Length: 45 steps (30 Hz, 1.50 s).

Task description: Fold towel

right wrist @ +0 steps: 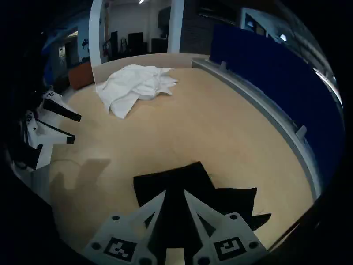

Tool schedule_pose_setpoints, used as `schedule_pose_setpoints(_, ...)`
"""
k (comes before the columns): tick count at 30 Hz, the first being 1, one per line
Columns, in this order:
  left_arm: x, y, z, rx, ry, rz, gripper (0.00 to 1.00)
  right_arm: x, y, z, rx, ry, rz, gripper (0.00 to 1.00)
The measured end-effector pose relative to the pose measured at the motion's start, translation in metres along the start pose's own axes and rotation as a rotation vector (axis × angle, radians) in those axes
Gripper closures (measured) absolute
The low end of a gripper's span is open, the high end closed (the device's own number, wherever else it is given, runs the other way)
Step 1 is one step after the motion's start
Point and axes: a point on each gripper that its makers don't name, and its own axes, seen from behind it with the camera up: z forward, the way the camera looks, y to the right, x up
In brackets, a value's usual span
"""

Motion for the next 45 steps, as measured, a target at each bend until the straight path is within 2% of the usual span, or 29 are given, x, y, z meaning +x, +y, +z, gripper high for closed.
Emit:
schedule_pose_setpoints(5,0.000,-0.004,-0.001,0.004,0.000,-0.003,0.10,0.003,-0.009,0.011,0.022,-0.005,-0.004,0.86)
schedule_pose_setpoints(8,-0.002,-0.006,-0.001,0.009,0.000,-0.008,0.10,-0.003,-0.024,0.026,0.050,-0.014,-0.003,0.86)
schedule_pose_setpoints(14,-0.009,-0.008,-0.001,0.015,-0.013,-0.014,0.10,-0.029,-0.052,0.051,0.104,-0.066,0.014,0.86)
schedule_pose_setpoints(22,-0.011,-0.007,0.001,0.012,-0.017,-0.009,0.10,-0.033,-0.054,0.050,0.107,-0.066,0.010,0.84)
schedule_pose_setpoints(24,-0.011,-0.006,0.001,0.011,-0.018,-0.006,0.10,-0.032,-0.054,0.048,0.108,-0.061,0.005,0.78)
schedule_pose_setpoints(29,-0.011,-0.005,0.000,0.011,-0.018,0.001,0.10,-0.027,-0.053,0.037,0.107,-0.031,-0.007,0.56)
schedule_pose_setpoints(32,-0.012,-0.006,-0.001,0.012,-0.018,0.000,0.10,-0.024,-0.050,0.028,0.096,-0.010,-0.006,0.34)
schedule_pose_setpoints(35,-0.011,-0.008,-0.002,0.014,-0.019,-0.002,0.10,-0.024,-0.044,0.019,0.073,0.007,0.002,0.19)
schedule_pose_setpoints(45,-0.009,-0.007,-0.002,0.012,-0.018,0.010,0.10,-0.044,-0.029,-0.005,-0.005,0.004,0.068,0.17)
